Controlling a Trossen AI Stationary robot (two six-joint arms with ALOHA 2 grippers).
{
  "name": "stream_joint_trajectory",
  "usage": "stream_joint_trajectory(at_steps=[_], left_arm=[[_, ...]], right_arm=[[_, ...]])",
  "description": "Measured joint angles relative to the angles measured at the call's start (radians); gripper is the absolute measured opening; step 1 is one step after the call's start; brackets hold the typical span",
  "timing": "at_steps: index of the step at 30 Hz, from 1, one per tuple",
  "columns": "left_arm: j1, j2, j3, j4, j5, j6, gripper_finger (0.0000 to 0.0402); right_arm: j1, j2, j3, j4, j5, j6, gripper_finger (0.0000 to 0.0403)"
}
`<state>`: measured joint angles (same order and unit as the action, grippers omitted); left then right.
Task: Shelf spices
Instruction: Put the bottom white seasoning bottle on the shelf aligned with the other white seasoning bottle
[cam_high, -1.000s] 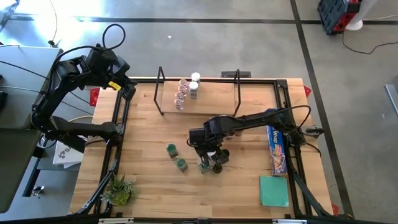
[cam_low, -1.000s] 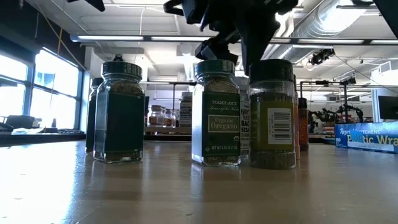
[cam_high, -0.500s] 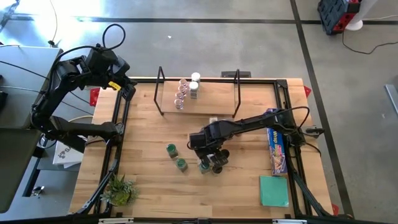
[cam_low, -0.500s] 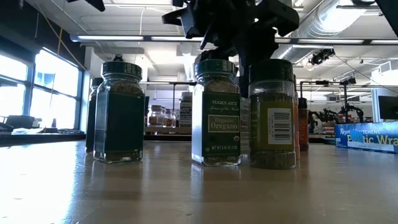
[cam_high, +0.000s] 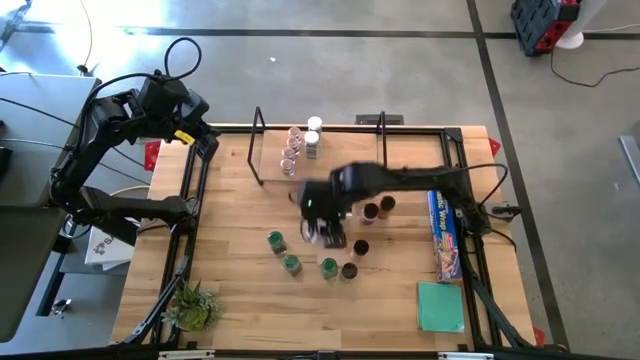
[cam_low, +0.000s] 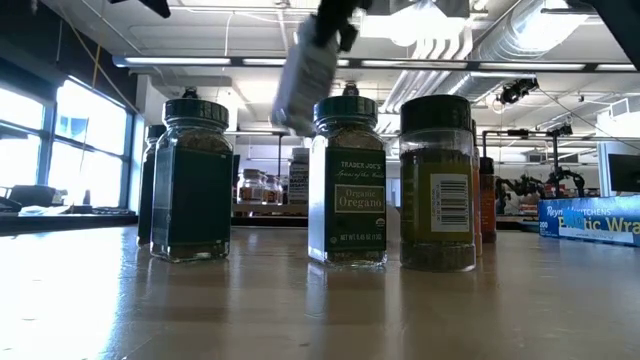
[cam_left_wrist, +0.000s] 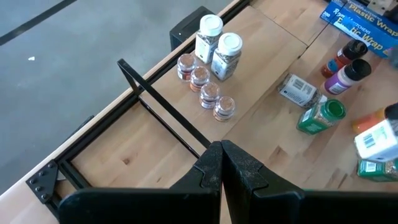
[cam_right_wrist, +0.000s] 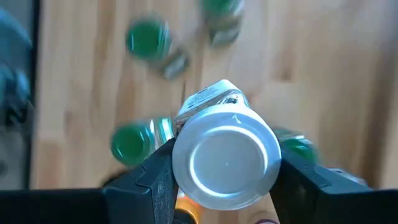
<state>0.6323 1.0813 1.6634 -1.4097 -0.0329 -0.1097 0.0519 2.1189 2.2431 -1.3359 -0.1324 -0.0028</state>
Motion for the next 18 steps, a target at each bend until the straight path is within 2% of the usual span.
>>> stream_joint_trajectory(at_steps=[3, 7, 12, 18], left_arm=[[0.0, 0.0, 0.0, 0.003, 0.0, 0.0, 0.0001], [0.0, 0.0, 0.0, 0.015, -0.001, -0.001, 0.0001], [0.0, 0.002, 0.0, 0.023, 0.0, -0.001, 0.0001], [0.0, 0.003, 0.0, 0.025, 0.0, -0.001, 0.0001]], right_arm=[[-0.056, -0.001, 0.113, -0.013, 0.047, 0.108, 0.0189], [-0.166, -0.025, 0.087, 0.027, 0.099, 0.278, 0.0189], [-0.27, 0.024, 0.077, 0.059, 0.198, 0.295, 0.0189], [-0.348, 0.117, 0.077, 0.096, 0.184, 0.32, 0.0189]])
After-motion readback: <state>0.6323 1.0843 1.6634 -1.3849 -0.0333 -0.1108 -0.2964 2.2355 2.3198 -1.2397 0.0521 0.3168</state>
